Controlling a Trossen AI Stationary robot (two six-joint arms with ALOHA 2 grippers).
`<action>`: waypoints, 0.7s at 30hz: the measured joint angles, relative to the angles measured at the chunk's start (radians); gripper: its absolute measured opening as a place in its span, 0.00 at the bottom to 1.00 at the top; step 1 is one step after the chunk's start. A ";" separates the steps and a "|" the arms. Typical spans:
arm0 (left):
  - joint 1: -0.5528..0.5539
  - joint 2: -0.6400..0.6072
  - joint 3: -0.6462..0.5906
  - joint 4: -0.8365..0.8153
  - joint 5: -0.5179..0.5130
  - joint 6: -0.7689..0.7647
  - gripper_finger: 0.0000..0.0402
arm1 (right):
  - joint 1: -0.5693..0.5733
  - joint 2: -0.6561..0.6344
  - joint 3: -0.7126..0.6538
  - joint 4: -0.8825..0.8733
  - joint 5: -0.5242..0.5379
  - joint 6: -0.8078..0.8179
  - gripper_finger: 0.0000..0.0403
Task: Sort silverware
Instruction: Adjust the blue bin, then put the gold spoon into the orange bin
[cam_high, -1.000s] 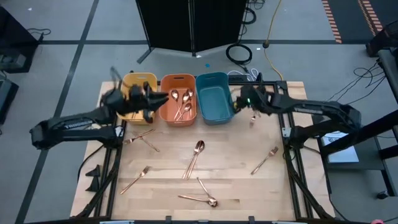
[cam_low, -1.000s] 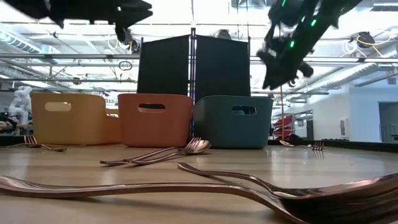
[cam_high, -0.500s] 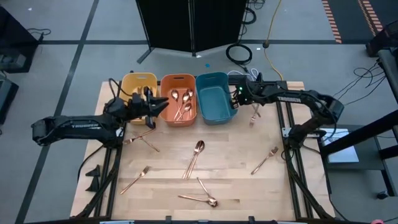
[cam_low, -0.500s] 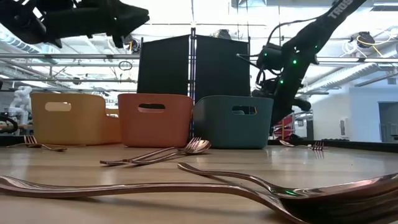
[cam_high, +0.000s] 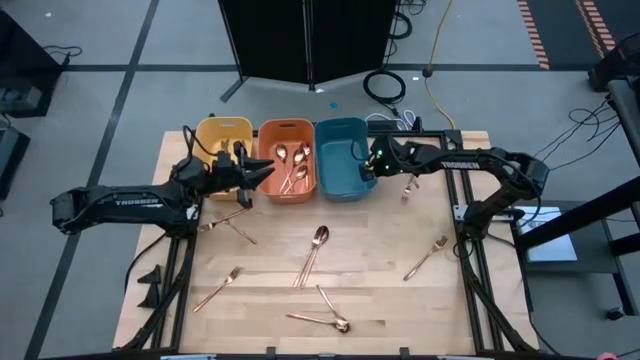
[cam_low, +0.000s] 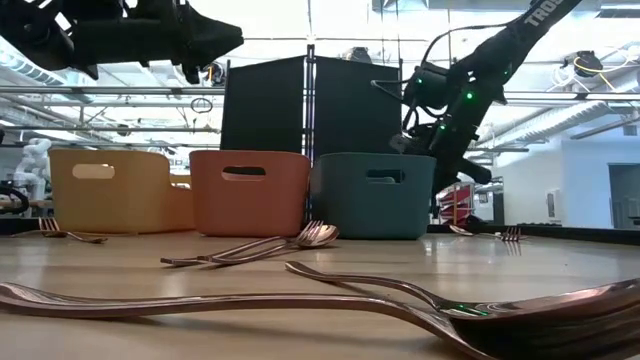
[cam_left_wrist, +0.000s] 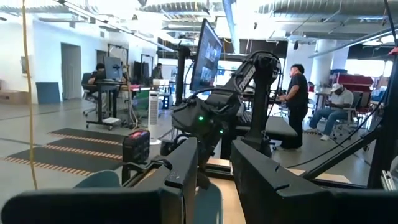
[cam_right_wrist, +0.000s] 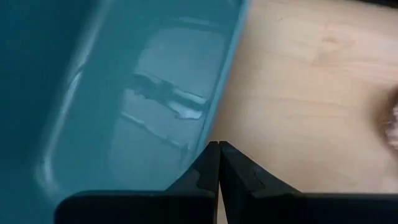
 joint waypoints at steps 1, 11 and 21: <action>0.000 0.000 0.000 0.000 0.000 0.001 0.24 | 0.008 0.000 0.000 0.014 -0.003 0.011 0.00; 0.000 0.000 0.000 0.000 0.000 -0.001 0.24 | 0.028 0.000 0.000 0.154 -0.001 0.041 0.00; 0.000 0.000 0.000 -0.002 0.001 -0.012 0.24 | 0.021 -0.031 0.000 0.279 0.052 -0.027 0.00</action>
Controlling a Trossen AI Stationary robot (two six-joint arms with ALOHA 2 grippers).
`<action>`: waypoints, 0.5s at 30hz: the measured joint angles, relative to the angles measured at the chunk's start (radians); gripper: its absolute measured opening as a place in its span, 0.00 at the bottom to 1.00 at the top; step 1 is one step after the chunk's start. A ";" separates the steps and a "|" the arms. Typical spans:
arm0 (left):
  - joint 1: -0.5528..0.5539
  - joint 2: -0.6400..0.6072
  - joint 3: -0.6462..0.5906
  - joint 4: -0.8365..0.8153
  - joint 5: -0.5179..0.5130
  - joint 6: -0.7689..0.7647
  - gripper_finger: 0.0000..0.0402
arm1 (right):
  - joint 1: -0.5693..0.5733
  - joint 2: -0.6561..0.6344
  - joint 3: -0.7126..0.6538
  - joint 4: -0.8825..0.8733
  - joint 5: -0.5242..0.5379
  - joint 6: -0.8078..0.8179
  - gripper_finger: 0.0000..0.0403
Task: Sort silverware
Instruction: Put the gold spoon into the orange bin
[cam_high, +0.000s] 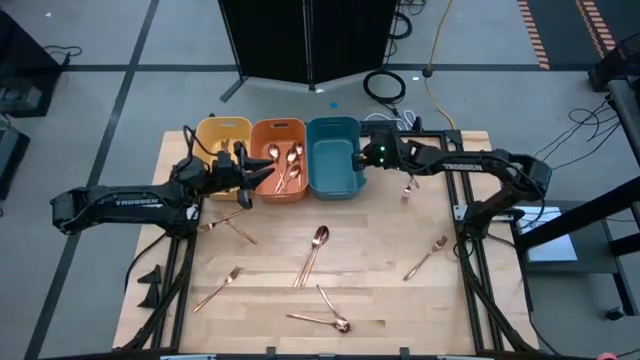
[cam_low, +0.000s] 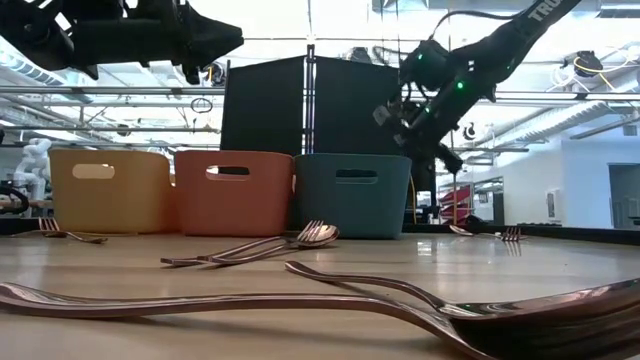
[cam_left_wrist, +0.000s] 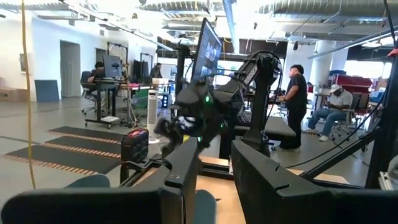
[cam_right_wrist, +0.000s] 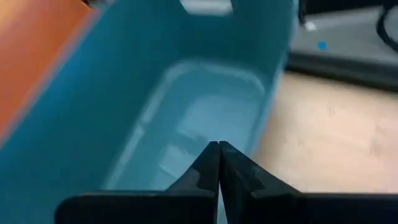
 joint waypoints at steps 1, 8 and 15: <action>0.000 0.000 0.000 -0.002 0.006 -0.009 0.24 | 0.000 -0.014 0.000 0.012 0.000 -0.015 0.00; -0.056 0.002 0.112 -0.302 0.090 -0.007 0.24 | 0.089 -0.093 0.000 0.103 -0.009 -0.216 0.00; -0.183 0.097 0.195 -0.517 0.009 0.021 0.24 | 0.271 -0.105 0.000 0.094 -0.025 -0.386 0.00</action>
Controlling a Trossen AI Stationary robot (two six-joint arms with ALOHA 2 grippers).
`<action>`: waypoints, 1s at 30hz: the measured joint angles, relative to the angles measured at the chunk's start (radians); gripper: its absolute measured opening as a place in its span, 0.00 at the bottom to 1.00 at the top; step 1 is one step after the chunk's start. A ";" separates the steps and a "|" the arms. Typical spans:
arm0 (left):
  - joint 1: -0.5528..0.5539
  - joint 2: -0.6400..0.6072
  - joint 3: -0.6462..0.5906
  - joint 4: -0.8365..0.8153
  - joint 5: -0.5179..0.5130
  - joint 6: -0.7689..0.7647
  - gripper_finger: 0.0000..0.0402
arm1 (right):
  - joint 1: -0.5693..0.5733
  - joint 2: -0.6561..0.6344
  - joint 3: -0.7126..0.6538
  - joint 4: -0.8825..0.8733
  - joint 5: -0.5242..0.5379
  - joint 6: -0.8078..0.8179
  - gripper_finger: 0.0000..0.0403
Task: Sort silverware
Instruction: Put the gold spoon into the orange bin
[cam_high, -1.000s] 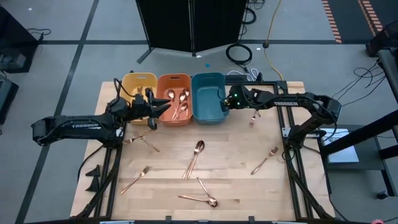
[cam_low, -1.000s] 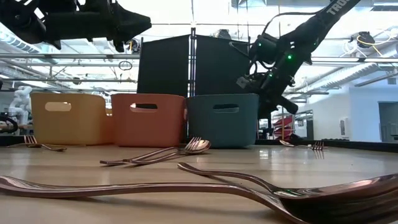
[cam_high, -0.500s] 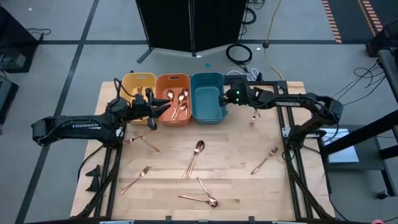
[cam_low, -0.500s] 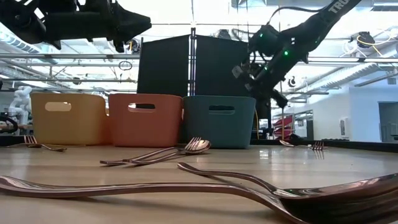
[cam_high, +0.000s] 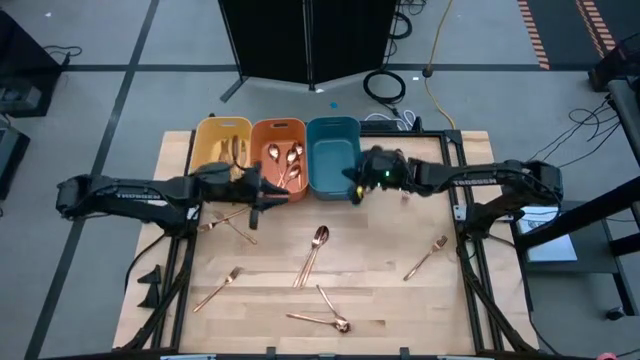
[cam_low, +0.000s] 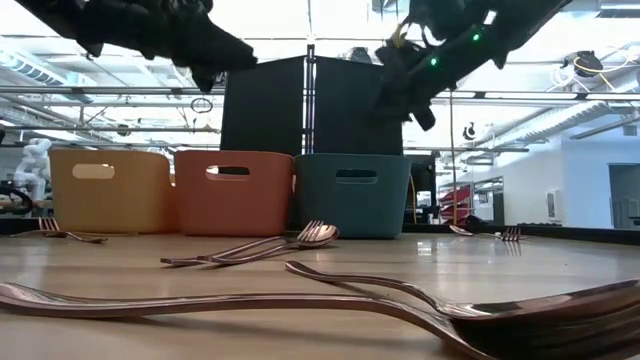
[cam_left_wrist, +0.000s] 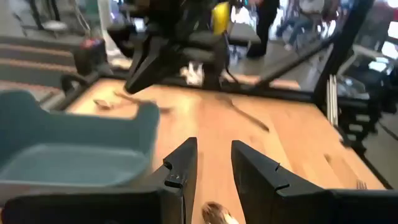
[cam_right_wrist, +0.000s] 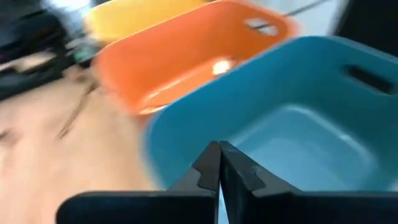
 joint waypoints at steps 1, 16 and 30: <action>-0.014 0.020 0.002 0.001 -0.002 0.005 0.24 | 0.025 0.000 0.000 -0.003 -0.018 -0.014 0.00; -0.275 0.530 0.263 -0.005 0.103 0.119 0.24 | 0.282 0.000 0.000 -0.045 -0.027 -0.137 0.00; -0.503 0.939 0.645 -0.114 0.127 0.210 0.24 | 0.458 -0.103 -0.001 -0.226 0.232 -0.012 0.00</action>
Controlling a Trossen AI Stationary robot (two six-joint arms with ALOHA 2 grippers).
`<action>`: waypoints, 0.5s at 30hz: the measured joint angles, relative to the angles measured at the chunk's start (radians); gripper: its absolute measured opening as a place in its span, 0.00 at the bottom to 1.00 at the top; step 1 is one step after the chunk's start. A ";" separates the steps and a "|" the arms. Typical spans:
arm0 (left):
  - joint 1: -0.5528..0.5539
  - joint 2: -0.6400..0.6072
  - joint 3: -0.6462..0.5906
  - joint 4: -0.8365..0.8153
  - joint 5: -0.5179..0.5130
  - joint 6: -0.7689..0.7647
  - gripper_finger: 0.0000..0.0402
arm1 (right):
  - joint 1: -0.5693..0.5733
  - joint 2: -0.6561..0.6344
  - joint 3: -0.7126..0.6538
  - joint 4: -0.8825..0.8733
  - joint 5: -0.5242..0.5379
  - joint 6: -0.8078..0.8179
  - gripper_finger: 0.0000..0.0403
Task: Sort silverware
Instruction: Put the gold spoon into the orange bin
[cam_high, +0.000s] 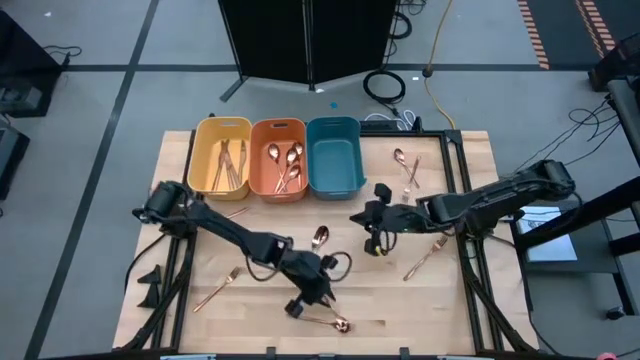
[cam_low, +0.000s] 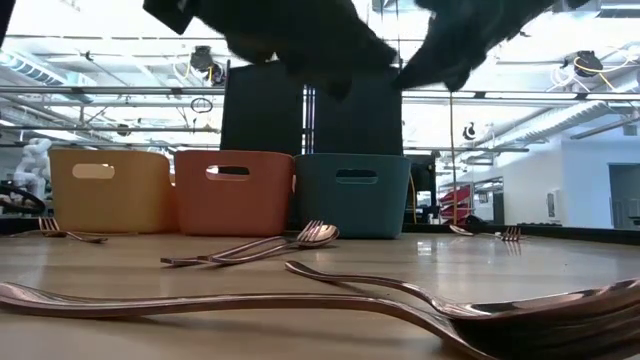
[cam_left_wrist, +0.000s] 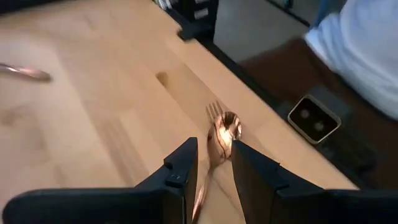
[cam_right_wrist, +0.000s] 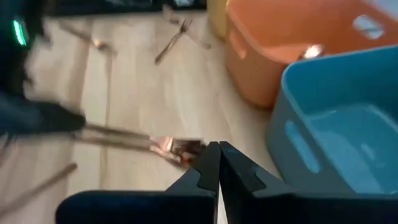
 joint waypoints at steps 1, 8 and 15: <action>-0.005 0.023 0.012 -0.001 0.000 0.004 0.24 | 0.017 -0.013 0.000 -0.002 0.022 0.012 0.00; -0.024 0.152 0.106 -0.044 0.046 0.054 0.24 | 0.123 -0.016 0.000 -0.003 0.140 0.085 0.00; -0.018 0.169 0.117 -0.114 0.047 0.129 0.24 | 0.193 0.053 0.000 -0.017 0.222 0.222 0.00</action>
